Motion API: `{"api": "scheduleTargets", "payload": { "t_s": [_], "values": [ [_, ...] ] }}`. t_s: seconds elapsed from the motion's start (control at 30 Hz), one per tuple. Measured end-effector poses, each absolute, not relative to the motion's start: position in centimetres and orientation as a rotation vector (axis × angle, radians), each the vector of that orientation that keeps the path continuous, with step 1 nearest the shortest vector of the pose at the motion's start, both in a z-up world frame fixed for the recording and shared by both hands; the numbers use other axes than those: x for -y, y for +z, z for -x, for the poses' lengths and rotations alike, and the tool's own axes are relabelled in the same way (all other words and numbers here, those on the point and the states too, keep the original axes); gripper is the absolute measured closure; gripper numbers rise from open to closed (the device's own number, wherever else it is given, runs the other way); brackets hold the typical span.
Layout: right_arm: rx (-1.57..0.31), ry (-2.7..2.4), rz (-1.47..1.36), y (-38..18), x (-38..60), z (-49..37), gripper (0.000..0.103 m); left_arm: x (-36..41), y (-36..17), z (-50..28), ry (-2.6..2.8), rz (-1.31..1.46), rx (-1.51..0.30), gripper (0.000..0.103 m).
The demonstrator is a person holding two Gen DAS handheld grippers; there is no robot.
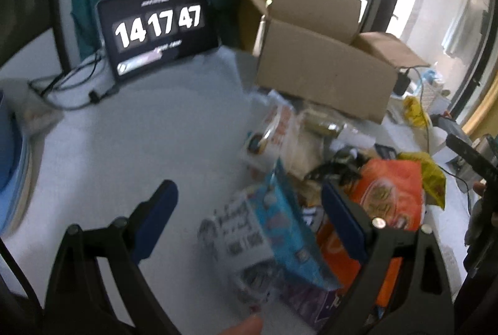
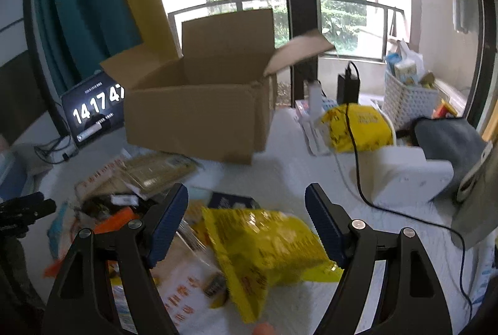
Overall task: Organize snacks
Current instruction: 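Grasp the white printed packet with the left tool while the right tool grasps the yellow bag, then carry both bags over the box and release them inside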
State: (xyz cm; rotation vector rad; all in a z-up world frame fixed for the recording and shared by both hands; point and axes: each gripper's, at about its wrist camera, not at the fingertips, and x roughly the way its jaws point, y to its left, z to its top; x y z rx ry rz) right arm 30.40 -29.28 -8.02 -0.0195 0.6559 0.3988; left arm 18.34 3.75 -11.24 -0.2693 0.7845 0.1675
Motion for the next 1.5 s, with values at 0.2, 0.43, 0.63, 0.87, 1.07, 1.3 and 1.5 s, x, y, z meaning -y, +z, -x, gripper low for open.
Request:
{"api": "scheduleTargets", "payload": {
  "t_s": [0.2, 0.43, 0.63, 0.87, 1.07, 1.3, 1.5],
  "values": [
    [-0.692, 0.380, -0.004, -10.8, 31.4, -31.0, 0.015, -3.5, -13.1, -17.2, 0.246, 0.308, -0.831, 0.009],
    [-0.787, 0.425, -0.057, -13.7, 32.5, -32.7, 0.014, -3.0, -15.2, -16.6, 0.283, 0.377, -0.876, 0.008],
    [-0.833, 0.463, -0.038, -15.2, 31.2, -33.1, 0.011, -2.9, -17.6, -16.9, 0.276, 0.364, -0.950, 0.007],
    [-0.841, 0.455, -0.045, -15.2, 31.1, -32.7, 0.014, -2.2, -17.5, -16.8, 0.240, 0.313, -0.940, 0.037],
    [-0.826, 0.439, -0.050, -14.3, 31.5, -32.0, 0.034, -2.2, -16.6, -16.9, 0.192, 0.294, -0.922, 0.045],
    [-0.764, 0.412, -0.050, -12.1, 31.7, -30.6, 0.036, -2.6, -14.0, -16.6, 0.175, 0.227, -0.830, 0.046],
    [-0.687, 0.404, -0.040, -8.7, 31.4, -29.8, 0.036, -3.2, -10.7, -16.6, 0.147, 0.179, -0.719, 0.046]
  ]
}}
